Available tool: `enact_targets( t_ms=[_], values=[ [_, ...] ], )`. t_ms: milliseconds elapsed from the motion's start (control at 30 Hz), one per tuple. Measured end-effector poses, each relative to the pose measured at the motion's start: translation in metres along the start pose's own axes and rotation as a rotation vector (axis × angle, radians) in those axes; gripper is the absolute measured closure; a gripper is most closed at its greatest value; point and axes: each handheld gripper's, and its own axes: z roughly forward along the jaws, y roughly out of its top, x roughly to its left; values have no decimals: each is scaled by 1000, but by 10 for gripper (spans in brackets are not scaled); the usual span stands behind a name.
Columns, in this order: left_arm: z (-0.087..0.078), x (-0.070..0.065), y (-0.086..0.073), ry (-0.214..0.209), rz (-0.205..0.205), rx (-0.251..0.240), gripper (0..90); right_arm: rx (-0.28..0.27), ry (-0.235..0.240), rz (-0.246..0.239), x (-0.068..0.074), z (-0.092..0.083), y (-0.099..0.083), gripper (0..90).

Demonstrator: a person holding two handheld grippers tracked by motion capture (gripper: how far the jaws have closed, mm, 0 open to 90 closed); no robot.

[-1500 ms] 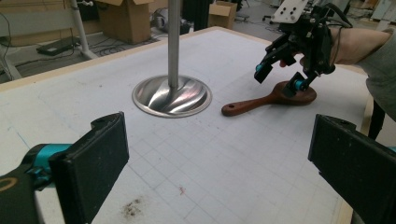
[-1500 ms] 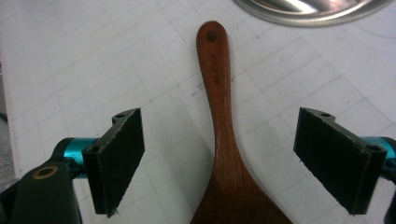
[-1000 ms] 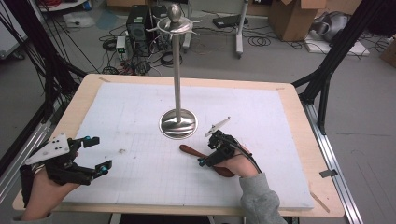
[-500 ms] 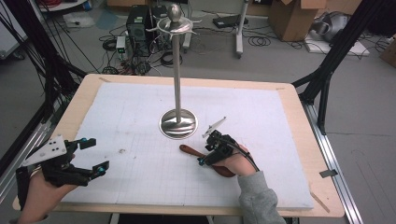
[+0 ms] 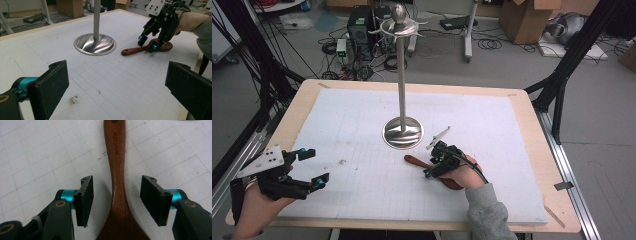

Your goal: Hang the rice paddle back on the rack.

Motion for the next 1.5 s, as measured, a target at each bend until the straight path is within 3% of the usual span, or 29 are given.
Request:
enact_targets(
  t_ms=[200, 600, 967, 1267, 1500],
  values=[
    [0, 0, 0, -1, 0, 3, 55, 4, -15, -10, 0, 0, 0, 488],
    [3, 0, -2, -5, -4, 10, 55, 52, -77, -76, 6, 1, 5, 547],
    [3, 0, -3, -5, -5, 20, 55, 51, -69, -76, 6, 1, 5, 607],
    [5, 0, -4, -6, -6, 29, 55, 55, -63, -93, 8, 1, 6, 752],
    [5, 1, -4, -7, -10, 28, 55, 61, -75, -90, 10, 1, 7, 769]
  ],
)
